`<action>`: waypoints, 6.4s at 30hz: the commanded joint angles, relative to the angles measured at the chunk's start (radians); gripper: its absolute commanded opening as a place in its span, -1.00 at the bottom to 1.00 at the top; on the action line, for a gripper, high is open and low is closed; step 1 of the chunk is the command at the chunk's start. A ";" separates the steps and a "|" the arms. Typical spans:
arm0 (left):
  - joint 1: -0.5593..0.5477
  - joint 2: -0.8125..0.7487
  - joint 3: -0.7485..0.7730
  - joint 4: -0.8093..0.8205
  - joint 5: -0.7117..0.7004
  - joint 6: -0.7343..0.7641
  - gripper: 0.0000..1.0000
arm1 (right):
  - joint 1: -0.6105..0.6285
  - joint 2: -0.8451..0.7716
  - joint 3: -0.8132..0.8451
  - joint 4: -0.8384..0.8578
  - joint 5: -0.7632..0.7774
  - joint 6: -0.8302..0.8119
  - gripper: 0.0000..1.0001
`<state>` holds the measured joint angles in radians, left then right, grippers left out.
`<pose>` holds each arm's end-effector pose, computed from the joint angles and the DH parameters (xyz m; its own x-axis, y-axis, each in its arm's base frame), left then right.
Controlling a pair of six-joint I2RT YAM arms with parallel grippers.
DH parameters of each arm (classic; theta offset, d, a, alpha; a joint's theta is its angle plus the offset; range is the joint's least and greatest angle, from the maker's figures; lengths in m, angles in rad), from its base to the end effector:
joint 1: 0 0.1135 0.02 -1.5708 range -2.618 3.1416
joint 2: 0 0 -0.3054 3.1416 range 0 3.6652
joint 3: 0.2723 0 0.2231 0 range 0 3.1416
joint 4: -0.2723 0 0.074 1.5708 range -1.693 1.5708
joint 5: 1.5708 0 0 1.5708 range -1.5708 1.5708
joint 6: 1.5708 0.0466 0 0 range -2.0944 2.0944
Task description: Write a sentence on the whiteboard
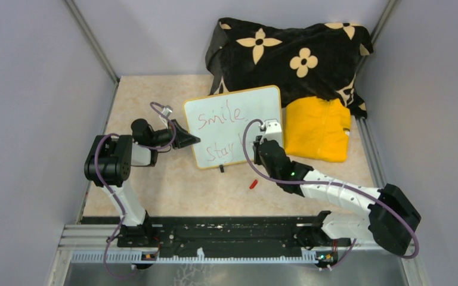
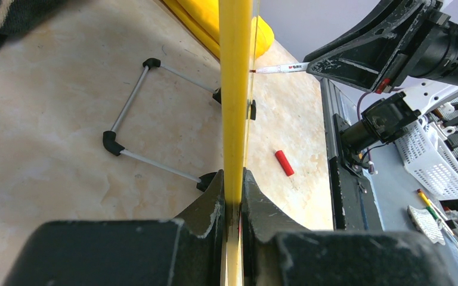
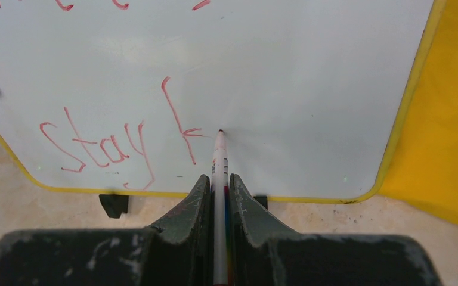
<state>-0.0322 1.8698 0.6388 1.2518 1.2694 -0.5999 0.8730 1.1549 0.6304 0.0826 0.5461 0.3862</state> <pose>0.3244 -0.0550 0.2246 -0.5270 -0.1507 -0.8364 0.8072 0.2191 -0.5480 0.1570 0.1496 0.2885 -0.3876 0.0388 -0.9210 -0.2236 0.9653 0.1347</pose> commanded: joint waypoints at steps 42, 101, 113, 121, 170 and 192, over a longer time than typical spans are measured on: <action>-0.025 0.030 -0.004 -0.109 -0.052 0.086 -1.00 | -0.057 -0.073 0.022 0.020 -0.029 0.039 -1.00; -0.029 0.026 -0.003 -0.127 -0.053 0.097 -1.00 | -0.084 -0.034 0.006 0.017 -0.049 0.056 -1.00; -0.029 0.028 -0.003 -0.127 -0.053 0.097 -1.00 | -0.106 -0.034 0.032 0.026 -0.048 0.049 -1.00; -0.029 0.028 -0.002 -0.127 -0.053 0.097 -1.00 | -0.128 -0.036 0.032 0.010 -0.042 0.052 -1.00; -0.031 0.026 -0.002 -0.133 -0.053 0.100 -1.00 | -0.176 -0.170 0.066 -0.047 -0.015 0.048 -1.00; -0.030 0.029 -0.001 -0.133 -0.053 0.100 -1.00 | -0.238 -0.055 0.094 0.014 -0.007 0.052 -1.00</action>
<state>-0.0433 1.8641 0.6449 1.2209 1.2617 -0.5743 0.6491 1.0901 0.7147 0.0376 0.5175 0.4385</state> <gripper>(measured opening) 0.135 0.115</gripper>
